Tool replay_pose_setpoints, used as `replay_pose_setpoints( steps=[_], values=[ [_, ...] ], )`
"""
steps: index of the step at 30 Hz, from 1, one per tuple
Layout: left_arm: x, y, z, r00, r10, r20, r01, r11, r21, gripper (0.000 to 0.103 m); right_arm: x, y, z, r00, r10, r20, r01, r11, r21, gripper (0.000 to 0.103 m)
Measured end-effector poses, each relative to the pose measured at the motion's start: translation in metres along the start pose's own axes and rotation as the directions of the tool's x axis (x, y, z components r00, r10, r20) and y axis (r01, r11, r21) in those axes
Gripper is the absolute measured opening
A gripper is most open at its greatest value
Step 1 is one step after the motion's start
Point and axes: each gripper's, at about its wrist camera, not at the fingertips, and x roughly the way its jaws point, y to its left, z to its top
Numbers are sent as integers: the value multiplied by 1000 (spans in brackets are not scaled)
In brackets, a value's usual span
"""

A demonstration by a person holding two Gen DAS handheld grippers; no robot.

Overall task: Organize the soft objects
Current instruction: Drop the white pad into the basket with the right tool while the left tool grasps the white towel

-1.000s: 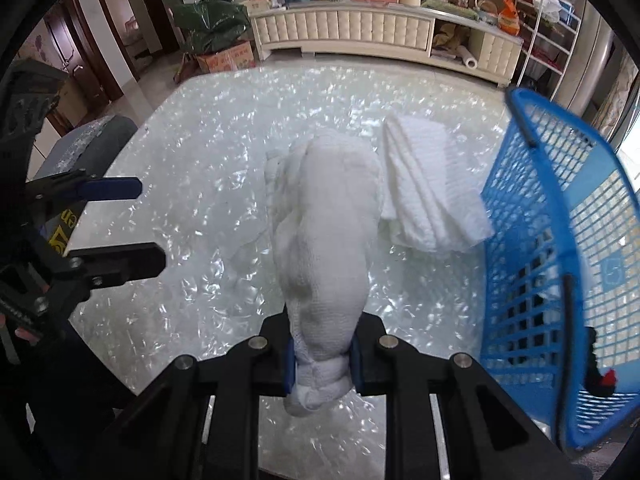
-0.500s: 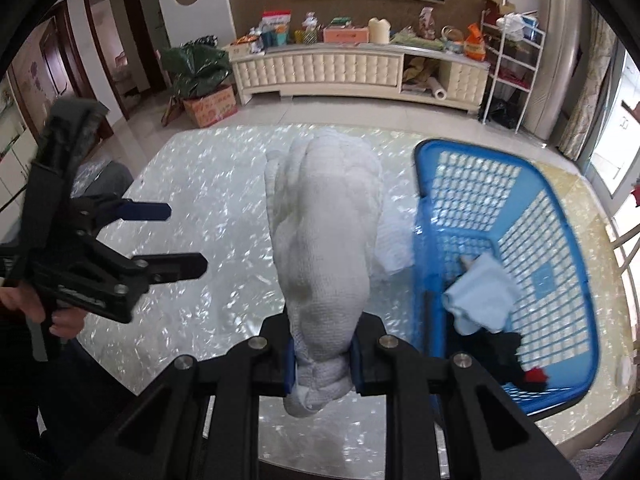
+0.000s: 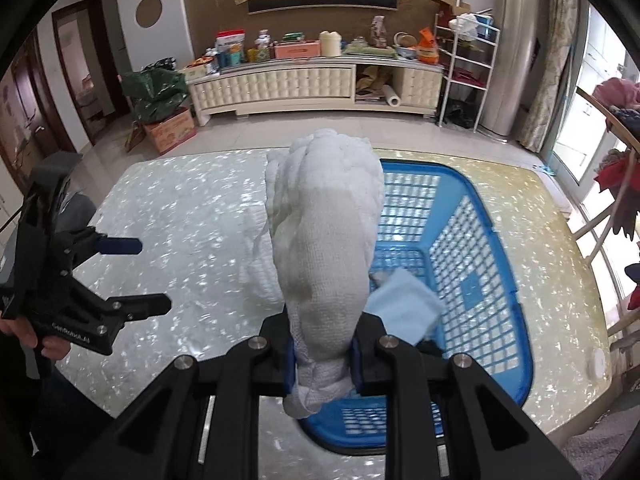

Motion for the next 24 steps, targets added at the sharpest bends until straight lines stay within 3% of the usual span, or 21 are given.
replay_pose_setpoints(
  steps=[24],
  values=[
    [98,19,45,994,-47,-98,37,994,-101,103,20,-46,0,997,-52,-63,57,995,85,19]
  ],
)
